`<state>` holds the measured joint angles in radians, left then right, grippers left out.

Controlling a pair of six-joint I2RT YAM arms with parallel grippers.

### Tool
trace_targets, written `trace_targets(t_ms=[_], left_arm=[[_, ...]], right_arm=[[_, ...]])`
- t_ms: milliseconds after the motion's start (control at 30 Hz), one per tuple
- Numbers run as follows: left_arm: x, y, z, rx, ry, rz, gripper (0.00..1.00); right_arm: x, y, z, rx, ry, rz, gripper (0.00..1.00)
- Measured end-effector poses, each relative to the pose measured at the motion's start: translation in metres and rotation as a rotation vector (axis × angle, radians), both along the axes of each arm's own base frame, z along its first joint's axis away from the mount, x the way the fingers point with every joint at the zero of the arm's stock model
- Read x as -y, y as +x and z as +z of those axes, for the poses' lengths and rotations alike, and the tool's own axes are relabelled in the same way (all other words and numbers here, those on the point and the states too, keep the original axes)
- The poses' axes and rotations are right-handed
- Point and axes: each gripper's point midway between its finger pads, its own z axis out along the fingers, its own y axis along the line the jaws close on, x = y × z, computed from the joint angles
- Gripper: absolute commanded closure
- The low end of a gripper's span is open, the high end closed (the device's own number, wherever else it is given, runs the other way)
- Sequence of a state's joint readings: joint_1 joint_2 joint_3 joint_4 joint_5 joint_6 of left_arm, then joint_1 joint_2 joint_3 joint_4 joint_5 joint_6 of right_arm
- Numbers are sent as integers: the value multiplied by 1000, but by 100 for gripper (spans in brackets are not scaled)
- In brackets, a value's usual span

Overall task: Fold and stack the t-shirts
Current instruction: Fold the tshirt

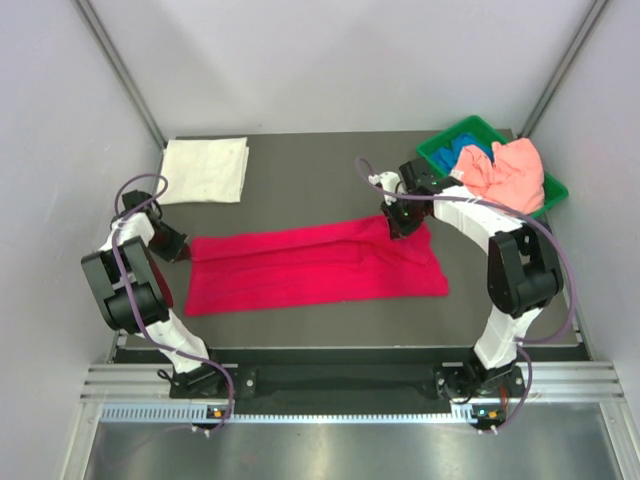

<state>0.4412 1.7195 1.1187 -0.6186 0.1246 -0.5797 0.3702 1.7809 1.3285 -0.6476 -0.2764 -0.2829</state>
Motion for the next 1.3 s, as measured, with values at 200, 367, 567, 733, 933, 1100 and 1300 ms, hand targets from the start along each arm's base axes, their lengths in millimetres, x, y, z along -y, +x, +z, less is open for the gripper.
trace_targets(t_ms=[200, 367, 567, 733, 933, 1100, 1300], left_arm=[[0, -4, -2, -21, 10, 0, 100], [-1, -6, -2, -32, 25, -1, 100], [-2, -11, -4, -64, 47, -2, 100], [-2, -18, -7, -102, 74, -2, 100], [-3, -28, -15, -141, 99, 1, 100], [-5, -32, -17, -156, 113, 2, 94], [-7, -34, -17, -172, 143, -18, 66]], right_arm=[[7, -17, -14, -56, -46, -13, 100], [6, -19, -6, -35, -56, -12, 100], [3, -21, 6, 4, -68, -5, 100], [6, -25, 4, -9, -87, -14, 100], [7, -43, -9, -59, -126, 9, 100], [4, -54, -18, -90, -146, 24, 100], [-1, -62, -20, -104, -149, 43, 79]])
